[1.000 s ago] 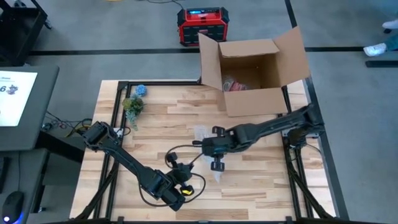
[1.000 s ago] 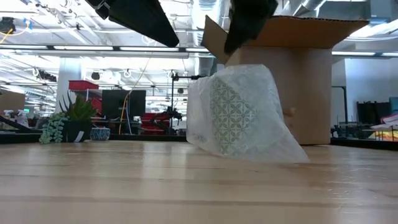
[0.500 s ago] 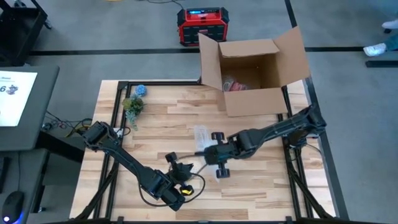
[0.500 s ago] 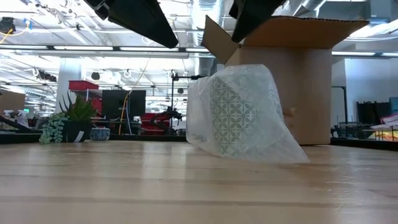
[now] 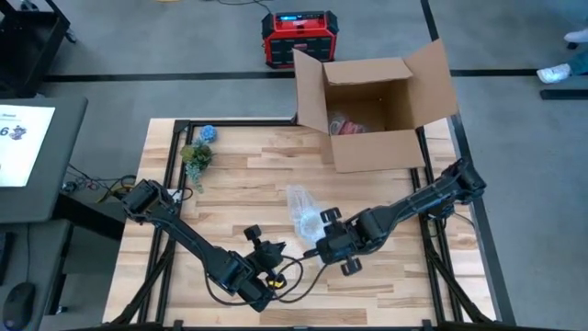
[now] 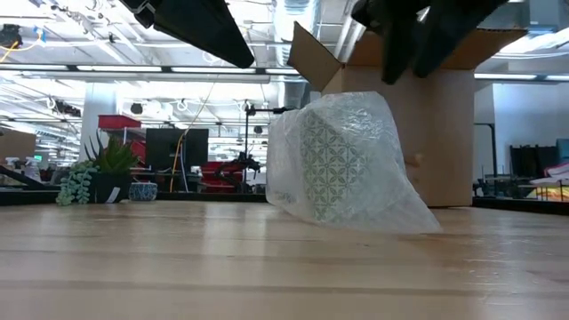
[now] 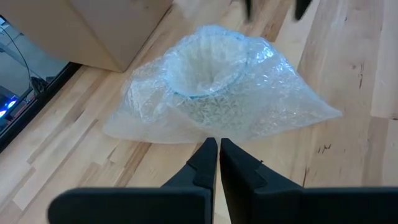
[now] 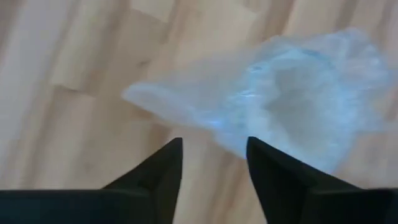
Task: Wrap mug
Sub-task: Wrap the white patterned mug in the bubble wrap
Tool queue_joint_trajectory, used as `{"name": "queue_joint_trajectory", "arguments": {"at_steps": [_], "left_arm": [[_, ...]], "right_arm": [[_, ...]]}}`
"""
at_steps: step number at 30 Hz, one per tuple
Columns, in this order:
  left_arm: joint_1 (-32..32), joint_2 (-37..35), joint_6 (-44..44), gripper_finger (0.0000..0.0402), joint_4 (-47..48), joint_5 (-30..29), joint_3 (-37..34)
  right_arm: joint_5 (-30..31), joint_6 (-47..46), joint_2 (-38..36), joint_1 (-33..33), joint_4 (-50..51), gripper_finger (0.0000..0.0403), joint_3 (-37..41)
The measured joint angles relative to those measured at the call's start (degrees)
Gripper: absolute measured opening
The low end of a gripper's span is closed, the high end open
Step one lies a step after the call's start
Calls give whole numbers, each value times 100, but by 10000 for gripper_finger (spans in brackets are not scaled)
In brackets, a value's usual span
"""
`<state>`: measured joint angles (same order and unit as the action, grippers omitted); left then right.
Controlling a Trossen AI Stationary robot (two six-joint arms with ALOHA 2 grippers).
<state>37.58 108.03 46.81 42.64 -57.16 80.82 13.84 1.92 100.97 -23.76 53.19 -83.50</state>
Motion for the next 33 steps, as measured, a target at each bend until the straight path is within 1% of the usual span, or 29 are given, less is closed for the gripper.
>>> {"name": "queue_joint_trajectory", "arguments": {"at_steps": [2, 4, 7, 9, 12, 16, 20, 24, 25, 29, 32, 33], "left_arm": [[1, 0, -1, 0, 1, 2, 0], [1, 0, 1, 0, -1, 2, 0], [0, 0, 24, 0, 0, 2, 0], [0, 0, 23, 0, 2, 3, 0], [-4, -2, 24, 0, -9, -3, 0], [-4, -2, 26, 0, -6, -4, 0], [-4, -4, 55, 0, -3, -5, 0], [-4, -4, 64, 0, -6, -4, 0], [-4, -4, 63, 0, -15, -4, 0], [-4, -4, 62, 0, -16, -15, 0], [-9, -4, 58, 0, -63, -39, 0], [-9, -4, 24, 0, -100, -57, 0]], "right_arm": [[169, 243, 3, 78, -156, 193, 181], [123, 410, 11, 181, -415, 205, 359], [89, 720, 62, 333, -950, 209, 672], [88, 890, 85, 423, -1256, 203, 876], [-70, 1141, 180, 578, -1877, 184, 1061], [-301, 1252, 487, 763, -2103, 142, 1049], [-353, 1227, 721, 864, -2228, 90, 1029], [-478, 1014, 668, 853, -2192, 30, 1037], [-485, 956, 641, 813, -2112, 20, 997], [-427, 342, 442, 699, -1557, 19, 694], [-525, -499, 355, 625, -1023, 20, 300], [-648, -870, 333, 616, -919, 20, 140]]}}
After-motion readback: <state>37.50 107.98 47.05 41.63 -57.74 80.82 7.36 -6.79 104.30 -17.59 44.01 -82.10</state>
